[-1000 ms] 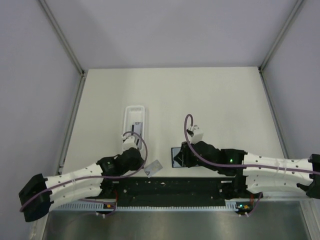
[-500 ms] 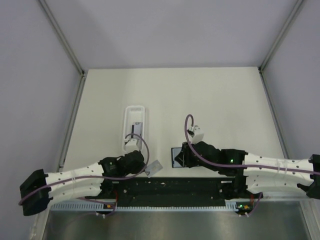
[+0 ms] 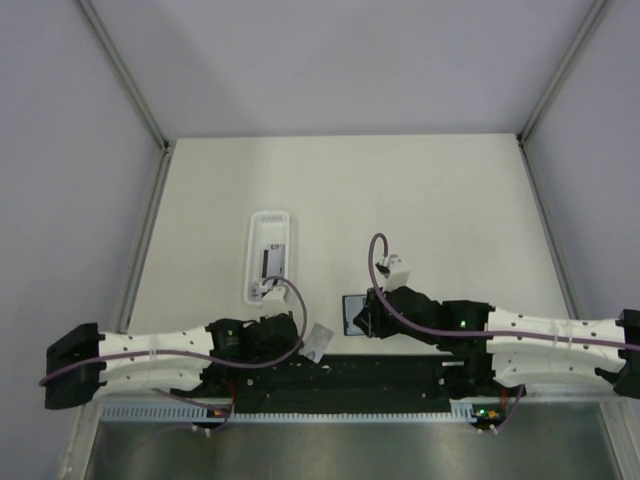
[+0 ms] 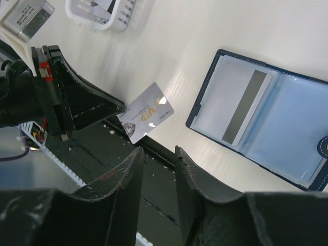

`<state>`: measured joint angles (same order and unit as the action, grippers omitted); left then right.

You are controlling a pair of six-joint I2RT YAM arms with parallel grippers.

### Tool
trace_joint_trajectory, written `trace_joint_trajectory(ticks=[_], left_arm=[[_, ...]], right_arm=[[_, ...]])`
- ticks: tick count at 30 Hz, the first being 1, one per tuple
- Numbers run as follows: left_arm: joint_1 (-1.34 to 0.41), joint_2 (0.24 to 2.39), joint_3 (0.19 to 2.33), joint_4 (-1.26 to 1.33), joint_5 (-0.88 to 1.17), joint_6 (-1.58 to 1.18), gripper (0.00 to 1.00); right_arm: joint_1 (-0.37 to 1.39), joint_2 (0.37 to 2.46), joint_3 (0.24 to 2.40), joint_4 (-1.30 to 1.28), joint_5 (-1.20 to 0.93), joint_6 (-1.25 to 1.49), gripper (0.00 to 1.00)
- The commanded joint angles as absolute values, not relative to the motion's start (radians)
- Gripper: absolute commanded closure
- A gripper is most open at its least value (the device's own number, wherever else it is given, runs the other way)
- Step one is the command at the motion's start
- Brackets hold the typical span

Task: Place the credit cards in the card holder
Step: Pick up the credit card at the corner of the board.

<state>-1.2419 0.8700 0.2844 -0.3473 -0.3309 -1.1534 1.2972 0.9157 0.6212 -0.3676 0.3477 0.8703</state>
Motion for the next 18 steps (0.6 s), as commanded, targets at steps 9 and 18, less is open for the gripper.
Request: trace_joint_trajectory(ticks=[9,18], left_arm=[[-1.316,0.913,0.351,-0.388,-0.339,-1.192,1.00],[-1.335,0.844,0.409,-0.451,-0.363,-1.166,1.00]], right_arm=[[1.289,0.896,0.611,-0.360,0.365,0.897,0.68],[1.289,0.939,0.470,-0.097,0.148,1.008,0.63]])
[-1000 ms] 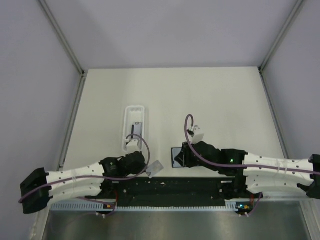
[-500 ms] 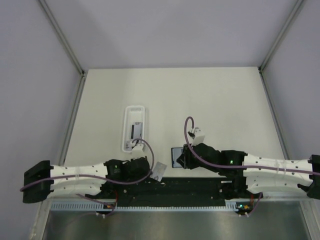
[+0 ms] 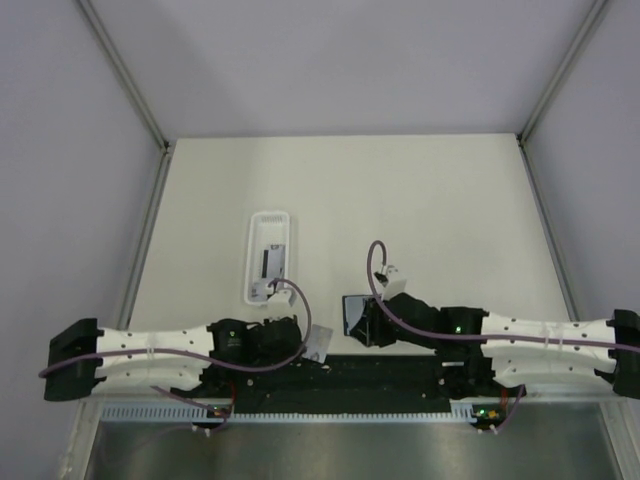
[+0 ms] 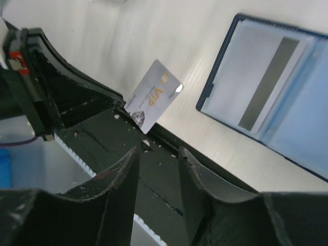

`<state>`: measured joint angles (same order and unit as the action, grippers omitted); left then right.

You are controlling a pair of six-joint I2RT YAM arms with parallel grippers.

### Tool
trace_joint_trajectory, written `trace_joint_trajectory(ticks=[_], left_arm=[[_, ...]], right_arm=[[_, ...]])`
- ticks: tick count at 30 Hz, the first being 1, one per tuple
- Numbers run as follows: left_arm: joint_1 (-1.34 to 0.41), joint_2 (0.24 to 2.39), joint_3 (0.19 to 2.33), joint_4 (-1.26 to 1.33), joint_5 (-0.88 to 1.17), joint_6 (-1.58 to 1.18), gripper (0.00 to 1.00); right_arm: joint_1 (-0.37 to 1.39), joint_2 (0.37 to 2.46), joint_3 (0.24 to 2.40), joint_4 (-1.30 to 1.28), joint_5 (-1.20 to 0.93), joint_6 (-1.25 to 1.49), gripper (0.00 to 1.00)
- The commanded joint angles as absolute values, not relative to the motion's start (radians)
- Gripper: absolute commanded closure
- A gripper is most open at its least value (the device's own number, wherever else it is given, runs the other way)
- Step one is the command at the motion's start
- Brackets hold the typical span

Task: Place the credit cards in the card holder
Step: Pick up the credit card at the corner of the board.

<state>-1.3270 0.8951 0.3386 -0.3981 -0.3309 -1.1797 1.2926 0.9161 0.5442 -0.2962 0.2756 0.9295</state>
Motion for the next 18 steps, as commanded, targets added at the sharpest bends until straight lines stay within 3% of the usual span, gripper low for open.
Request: trace_joint_trajectory(ticks=[1,6,18], left_arm=[[-1.335,0.829,0.425,-0.477,-0.383,-1.155,1.00],[-1.330,0.758,0.430,-0.500,-0.498,-1.105,1.00],[-1.319,0.811,0.322,-0.396,-0.428,-1.112,1.00]], right_arm=[[1.289,0.951,0.436,-0.027,0.120,1.037,0.62],[1.318,1.070,0.359,0.218,0.075,1.135,0.57],[1.376,1.311,0.344,0.436,0.110,1.299,0.56]])
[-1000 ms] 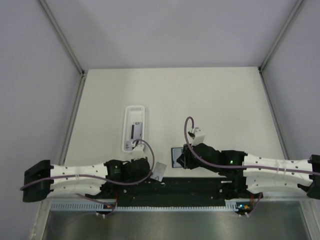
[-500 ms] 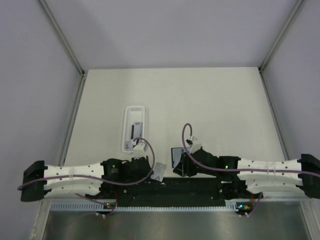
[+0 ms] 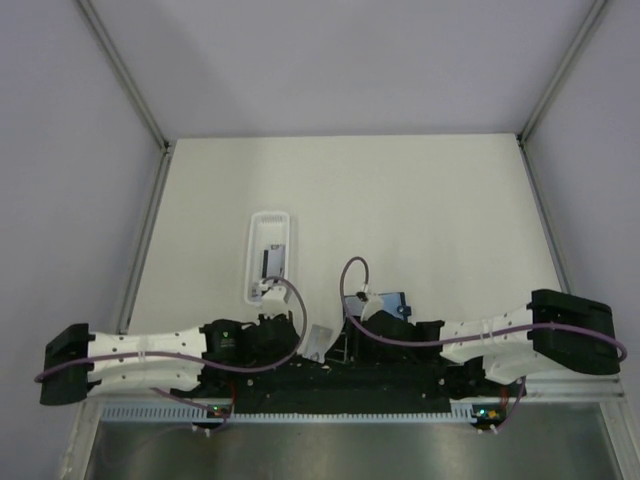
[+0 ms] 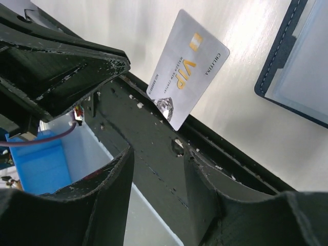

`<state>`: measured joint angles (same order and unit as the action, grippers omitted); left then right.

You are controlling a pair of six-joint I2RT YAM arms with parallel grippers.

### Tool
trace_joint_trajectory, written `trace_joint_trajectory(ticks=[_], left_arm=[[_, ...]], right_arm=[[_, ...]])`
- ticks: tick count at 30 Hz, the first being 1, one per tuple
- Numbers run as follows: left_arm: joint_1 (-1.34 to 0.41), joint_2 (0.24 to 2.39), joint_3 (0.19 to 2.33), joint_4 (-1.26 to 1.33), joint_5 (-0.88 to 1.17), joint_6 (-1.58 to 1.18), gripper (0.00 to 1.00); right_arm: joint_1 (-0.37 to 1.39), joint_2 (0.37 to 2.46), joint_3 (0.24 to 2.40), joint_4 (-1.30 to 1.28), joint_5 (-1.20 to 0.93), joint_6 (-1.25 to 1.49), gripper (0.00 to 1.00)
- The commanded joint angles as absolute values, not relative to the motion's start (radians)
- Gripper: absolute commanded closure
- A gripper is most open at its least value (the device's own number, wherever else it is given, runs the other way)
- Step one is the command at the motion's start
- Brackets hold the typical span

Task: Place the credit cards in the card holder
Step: Pick up the credit card at the corner of the board.

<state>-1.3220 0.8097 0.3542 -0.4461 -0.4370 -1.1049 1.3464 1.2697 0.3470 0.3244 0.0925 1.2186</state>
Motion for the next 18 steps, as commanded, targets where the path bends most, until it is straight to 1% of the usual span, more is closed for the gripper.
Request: trace_joint_trajectory(ticks=[1,9,15,18], left_arm=[[-1.319,0.811,0.318,-0.393,-0.428,-1.112,1.00],[-1.319,0.841,0.282,-0.322,-0.387,-1.109,1.00],[-1.319,0.910,0.290,-0.304,-0.345,-1.115,1.00],[-1.321,0.910,0.278,-0.287,-0.342,-1.121,1.00]], right_arm=[[1.382,1.318,0.341,0.433,0.118,1.313,0.56],[1.387,1.353,0.328,0.396,0.163,1.377,0.56],[1.387,1.414,0.313,0.442,0.172,1.420,0.55],[1.387,1.460,0.308,0.501,0.163,1.434,0.55]])
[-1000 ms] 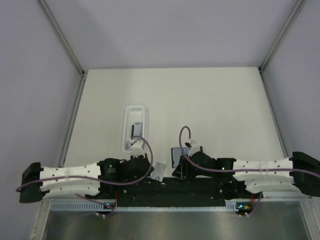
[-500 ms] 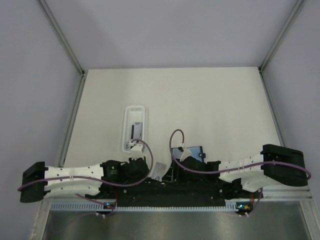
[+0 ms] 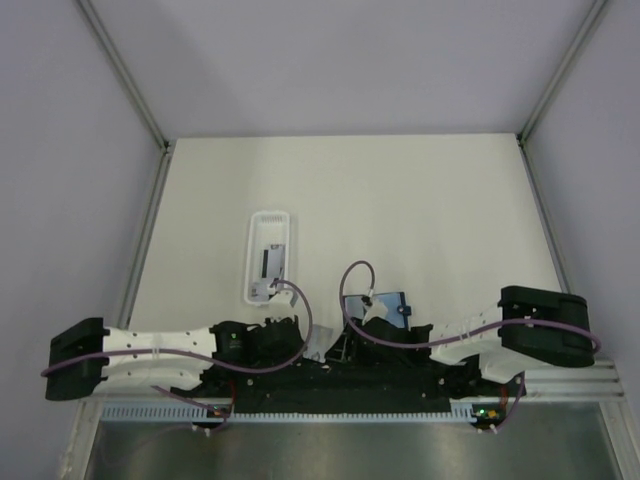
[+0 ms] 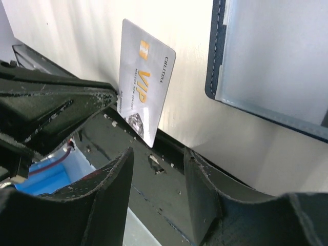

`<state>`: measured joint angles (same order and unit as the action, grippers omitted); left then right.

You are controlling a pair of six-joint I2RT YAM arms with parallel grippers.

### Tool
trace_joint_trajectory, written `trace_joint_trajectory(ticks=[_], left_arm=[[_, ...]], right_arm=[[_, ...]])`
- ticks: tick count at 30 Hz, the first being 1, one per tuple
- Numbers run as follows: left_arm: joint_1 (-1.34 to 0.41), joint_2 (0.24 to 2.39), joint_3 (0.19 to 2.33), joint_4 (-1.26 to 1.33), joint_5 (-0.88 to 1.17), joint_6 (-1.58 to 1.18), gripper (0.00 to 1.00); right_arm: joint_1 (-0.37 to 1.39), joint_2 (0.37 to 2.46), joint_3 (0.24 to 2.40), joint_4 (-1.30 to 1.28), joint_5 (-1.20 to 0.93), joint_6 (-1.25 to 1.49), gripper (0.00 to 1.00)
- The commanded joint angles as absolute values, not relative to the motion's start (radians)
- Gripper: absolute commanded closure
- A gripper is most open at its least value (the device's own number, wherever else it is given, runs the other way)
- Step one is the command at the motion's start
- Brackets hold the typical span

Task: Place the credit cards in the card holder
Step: Pick up the credit card at the corner of the board.

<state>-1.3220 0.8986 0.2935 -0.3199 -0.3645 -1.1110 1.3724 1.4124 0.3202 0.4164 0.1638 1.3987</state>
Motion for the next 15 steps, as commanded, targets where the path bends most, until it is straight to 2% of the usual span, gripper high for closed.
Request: trace_joint_trajectory(ticks=[1,11,15], left_arm=[[-1.319,0.908,0.275,-0.284,-0.341,-1.121,1.00],[-1.319,0.908,0.264,-0.272,-0.330,-1.123,1.00],[-1.319,0.910,0.264,-0.265,-0.330,-1.123,1.00]], right_arm=[[1.387,1.476,0.307,0.517,0.161,1.442,0.55],[1.387,1.585,0.291,0.655,0.163,1.493,0.55],[1.387,1.600,0.284,0.676,0.170,1.508,0.60]])
